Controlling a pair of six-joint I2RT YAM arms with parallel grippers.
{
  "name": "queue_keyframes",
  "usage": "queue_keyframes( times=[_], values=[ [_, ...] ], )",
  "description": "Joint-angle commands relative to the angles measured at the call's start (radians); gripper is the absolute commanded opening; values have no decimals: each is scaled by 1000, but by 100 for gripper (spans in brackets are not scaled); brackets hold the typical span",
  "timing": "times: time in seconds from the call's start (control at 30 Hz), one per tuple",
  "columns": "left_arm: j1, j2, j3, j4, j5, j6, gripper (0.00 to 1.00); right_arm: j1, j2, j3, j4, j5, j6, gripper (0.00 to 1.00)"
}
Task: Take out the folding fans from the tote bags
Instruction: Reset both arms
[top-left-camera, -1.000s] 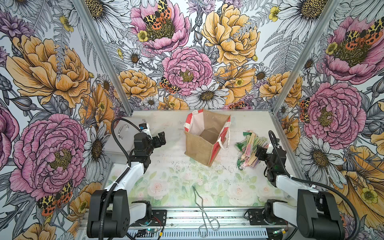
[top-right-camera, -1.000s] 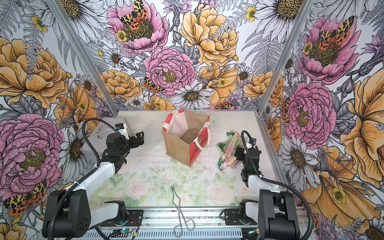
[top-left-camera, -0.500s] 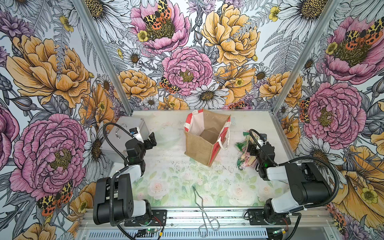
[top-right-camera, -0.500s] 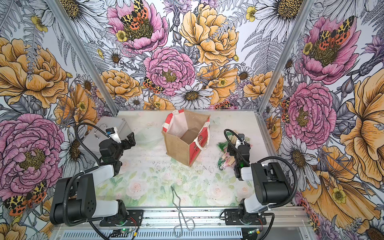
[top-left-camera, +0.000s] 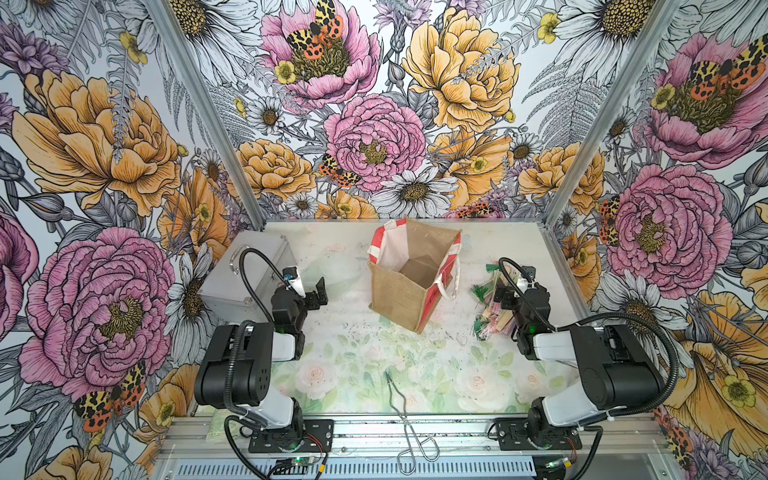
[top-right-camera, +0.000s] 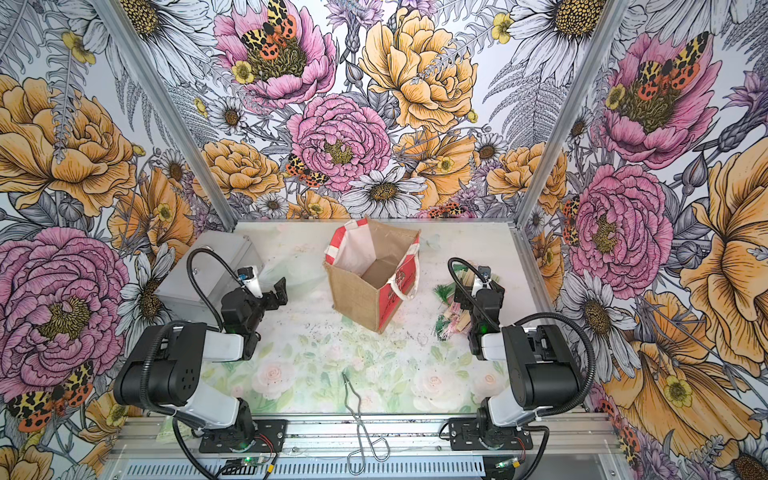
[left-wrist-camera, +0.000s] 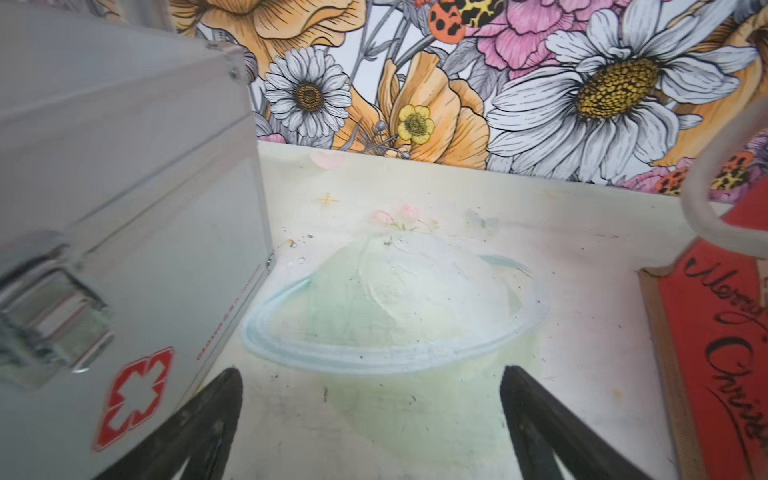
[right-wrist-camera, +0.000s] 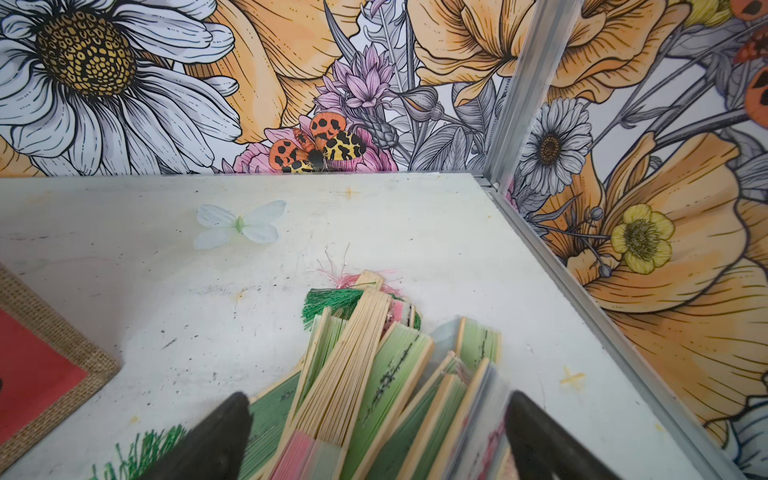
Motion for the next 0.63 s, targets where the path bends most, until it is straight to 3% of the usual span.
queue_keyframes(
  times=[0.0,0.03,0.13,0.23,0.33,0.6],
  values=[
    [1,1,2,79,-75,20,98,5,-3,18,13,13,-1,100],
    [-11,-6,5,61,-106,27,98,5,-2,20,12,13,-1,100],
    [-139,4,-5,99,-406,89,98,5,-2,19,13,13,-1,100],
    [-143,12,-46,190,-396,101,98,5,-2,20,11,13,-1,100],
    [-91,-2,18,41,-325,63,98,5,-1,20,13,13,-2,100],
    [-90,-1,16,48,-321,60,98,5,-2,20,13,13,-1,100]
  ],
)
